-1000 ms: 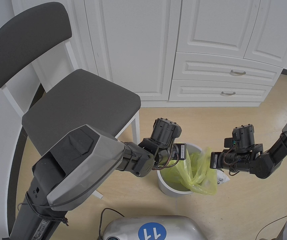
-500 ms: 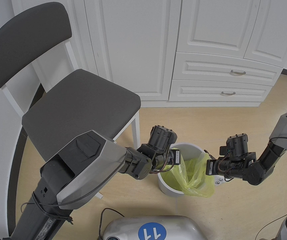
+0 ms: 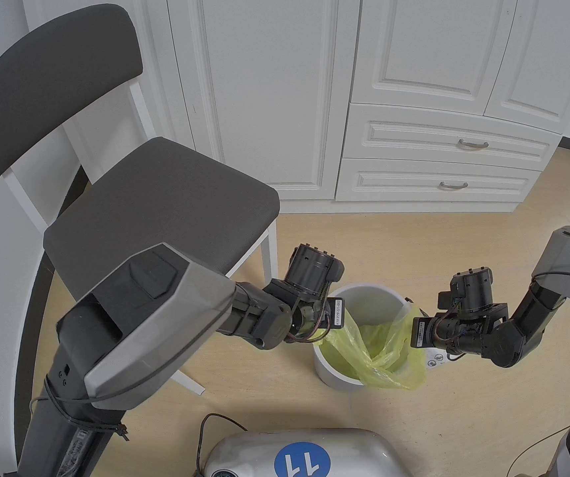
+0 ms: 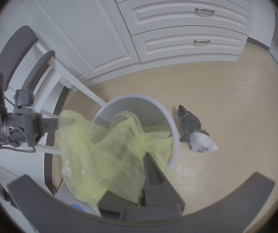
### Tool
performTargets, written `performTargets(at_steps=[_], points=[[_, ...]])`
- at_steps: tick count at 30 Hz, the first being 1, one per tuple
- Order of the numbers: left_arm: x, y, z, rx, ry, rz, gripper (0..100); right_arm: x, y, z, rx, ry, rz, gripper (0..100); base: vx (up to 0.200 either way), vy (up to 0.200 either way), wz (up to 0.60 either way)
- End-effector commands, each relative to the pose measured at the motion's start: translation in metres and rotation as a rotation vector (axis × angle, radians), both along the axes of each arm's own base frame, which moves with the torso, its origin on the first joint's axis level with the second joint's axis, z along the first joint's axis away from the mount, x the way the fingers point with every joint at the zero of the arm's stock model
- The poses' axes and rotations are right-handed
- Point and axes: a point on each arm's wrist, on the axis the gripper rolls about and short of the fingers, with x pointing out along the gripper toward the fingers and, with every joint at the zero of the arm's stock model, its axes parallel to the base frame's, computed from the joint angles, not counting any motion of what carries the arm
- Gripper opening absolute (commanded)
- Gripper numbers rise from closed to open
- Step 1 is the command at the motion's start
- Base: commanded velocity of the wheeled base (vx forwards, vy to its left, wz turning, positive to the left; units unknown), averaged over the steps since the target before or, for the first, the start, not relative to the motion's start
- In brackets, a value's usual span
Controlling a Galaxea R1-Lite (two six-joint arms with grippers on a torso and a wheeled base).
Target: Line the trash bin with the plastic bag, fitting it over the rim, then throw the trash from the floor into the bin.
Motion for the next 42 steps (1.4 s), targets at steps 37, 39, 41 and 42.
performTargets(at_steps=[37, 39, 41, 42], points=[[-0.043, 0.055, -0.017, -0.025, 0.191, -0.062, 0, -0.019, -0.064, -0.006, -0.36, 0.091, 0.036, 0, 0.0, 0.0, 0.0], [-0.045, 0.058, -0.018, -0.024, 0.198, -0.064, 0, -0.022, -0.066, -0.005, -0.377, 0.097, 0.049, 0, 0.0, 0.0, 0.0], [-0.043, 0.058, -0.021, -0.035, 0.187, -0.063, 0, -0.021, -0.065, -0.008, -0.384, 0.103, 0.06, 0, 0.0, 0.0, 0.0], [-0.043, 0.058, -0.022, -0.035, 0.187, -0.062, 0, -0.021, -0.064, -0.008, -0.384, 0.104, 0.061, 0, 0.0, 0.0, 0.0]])
